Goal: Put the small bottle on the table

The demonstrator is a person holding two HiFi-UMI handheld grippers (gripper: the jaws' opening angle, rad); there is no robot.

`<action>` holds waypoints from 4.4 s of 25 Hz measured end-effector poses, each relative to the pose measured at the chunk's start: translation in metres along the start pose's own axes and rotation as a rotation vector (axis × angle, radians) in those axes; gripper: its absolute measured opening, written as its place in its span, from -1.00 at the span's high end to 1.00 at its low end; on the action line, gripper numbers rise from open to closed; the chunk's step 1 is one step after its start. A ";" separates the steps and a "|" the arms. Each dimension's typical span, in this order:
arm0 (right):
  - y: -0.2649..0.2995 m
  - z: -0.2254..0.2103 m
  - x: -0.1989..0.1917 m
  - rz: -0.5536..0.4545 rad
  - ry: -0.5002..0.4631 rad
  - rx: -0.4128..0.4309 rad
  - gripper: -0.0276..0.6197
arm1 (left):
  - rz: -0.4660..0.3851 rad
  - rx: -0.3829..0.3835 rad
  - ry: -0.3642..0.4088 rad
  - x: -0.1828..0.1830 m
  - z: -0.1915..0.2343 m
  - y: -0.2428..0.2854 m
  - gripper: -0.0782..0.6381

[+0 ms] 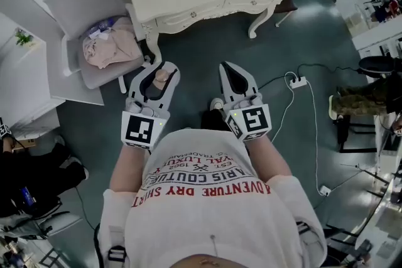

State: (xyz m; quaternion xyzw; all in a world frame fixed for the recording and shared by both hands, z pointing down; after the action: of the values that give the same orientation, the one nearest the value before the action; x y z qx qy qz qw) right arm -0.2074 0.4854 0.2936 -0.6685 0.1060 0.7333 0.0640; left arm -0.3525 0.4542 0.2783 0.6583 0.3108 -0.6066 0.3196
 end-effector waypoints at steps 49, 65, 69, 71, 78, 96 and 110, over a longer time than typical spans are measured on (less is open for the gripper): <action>0.366 -0.434 -0.065 0.083 0.028 0.327 0.92 | 0.183 0.336 -0.112 -0.053 0.139 0.512 0.41; 0.521 -0.446 -0.097 0.179 0.029 0.322 0.92 | 0.240 0.300 -0.153 -0.111 0.260 0.596 0.41; 0.550 -0.446 -0.110 0.202 0.038 0.326 0.92 | 0.259 0.304 -0.171 -0.134 0.286 0.608 0.41; 0.562 -0.444 -0.118 0.214 0.040 0.326 0.92 | 0.266 0.304 -0.175 -0.146 0.296 0.613 0.41; 0.590 -0.437 -0.148 0.263 0.010 0.342 0.92 | 0.273 0.295 -0.218 -0.187 0.318 0.631 0.41; 0.599 -0.436 -0.194 0.326 0.037 0.321 0.92 | 0.265 0.312 -0.198 -0.233 0.320 0.636 0.41; 0.596 -0.424 -0.163 0.280 0.024 0.371 0.92 | 0.280 0.304 -0.280 -0.218 0.317 0.631 0.23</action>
State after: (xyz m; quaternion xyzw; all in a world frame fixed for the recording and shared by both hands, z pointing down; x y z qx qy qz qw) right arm 0.0784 -0.1864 0.4616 -0.6327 0.3316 0.6950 0.0820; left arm -0.0556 -0.1833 0.5043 0.6449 0.0748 -0.6815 0.3377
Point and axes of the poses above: the fingertips, and each gripper's own axes: y forward along the fingers, z to its left, x out of its top, the point moved 2 cm from there along -y, backward along the fingers, and after that the axes turned 3 degrees about -y, right-handed, at the moved point
